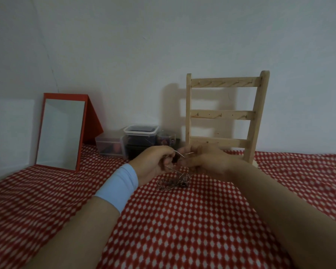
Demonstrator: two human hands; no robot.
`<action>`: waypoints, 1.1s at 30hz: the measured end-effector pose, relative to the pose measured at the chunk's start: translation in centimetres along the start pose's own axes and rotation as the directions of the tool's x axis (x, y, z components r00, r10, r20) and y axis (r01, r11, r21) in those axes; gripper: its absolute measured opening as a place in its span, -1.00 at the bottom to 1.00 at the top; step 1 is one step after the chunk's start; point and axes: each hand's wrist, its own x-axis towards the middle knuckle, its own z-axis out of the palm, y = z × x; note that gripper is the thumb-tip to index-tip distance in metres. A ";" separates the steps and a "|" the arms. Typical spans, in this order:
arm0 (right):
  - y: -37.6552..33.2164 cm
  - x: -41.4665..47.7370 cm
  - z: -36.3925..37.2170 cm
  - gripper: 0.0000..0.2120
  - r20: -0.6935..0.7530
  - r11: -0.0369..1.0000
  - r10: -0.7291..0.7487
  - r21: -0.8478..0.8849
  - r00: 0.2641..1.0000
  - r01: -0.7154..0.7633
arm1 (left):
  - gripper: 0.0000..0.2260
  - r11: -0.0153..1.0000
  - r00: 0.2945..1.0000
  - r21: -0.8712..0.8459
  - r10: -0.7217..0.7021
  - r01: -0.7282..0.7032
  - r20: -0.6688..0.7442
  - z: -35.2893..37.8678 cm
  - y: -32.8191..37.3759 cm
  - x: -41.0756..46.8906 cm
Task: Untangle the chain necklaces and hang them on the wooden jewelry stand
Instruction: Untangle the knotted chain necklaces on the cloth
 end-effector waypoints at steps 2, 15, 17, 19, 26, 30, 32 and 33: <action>-0.5 -0.6 -0.5 -0.87 0.044 0.972 -0.033 -0.230 0.998 0.043 | -0.74 0.999 0.995 0.049 -0.013 0.008 0.095 0.1 0.3 -0.6; -0.3 -0.7 -1.0 -0.85 -0.021 0.591 0.061 -0.805 0.998 -0.053 | -0.60 0.349 0.993 0.931 -0.001 -0.108 0.115 -0.8 -0.7 -0.2; 1.2 0.2 -0.1 -0.82 -0.003 0.461 -0.023 -0.887 1.000 0.008 | -0.58 0.247 0.994 0.965 -0.050 -0.085 0.100 -1.2 -1.3 0.0; 2.4 1.0 0.5 -0.81 0.012 0.420 -0.063 -0.907 0.998 0.037 | -0.72 0.258 0.996 0.965 -0.052 -0.054 0.070 -1.6 -1.3 0.1; 2.0 0.6 0.2 -0.73 -0.098 0.570 -0.064 -0.821 0.993 -0.044 | -0.79 0.014 0.936 0.991 -0.333 0.130 -0.118 -2.8 0.5 -0.6; 1.0 0.0 -0.1 -0.73 -0.238 0.945 -0.070 -0.326 0.969 -0.012 | -0.74 -0.034 0.979 0.991 -0.156 0.131 -0.135 -2.4 1.1 -0.4; 0.5 0.1 0.1 -0.70 -0.262 0.995 -0.074 -0.082 0.962 0.054 | -0.75 0.294 0.999 0.955 0.020 0.032 -0.039 -0.9 0.4 -0.1; 0.3 0.2 0.3 -0.70 -0.265 0.995 -0.080 0.029 0.961 0.091 | -0.76 0.460 0.999 0.888 0.053 -0.026 0.002 0.0 -0.2 -0.1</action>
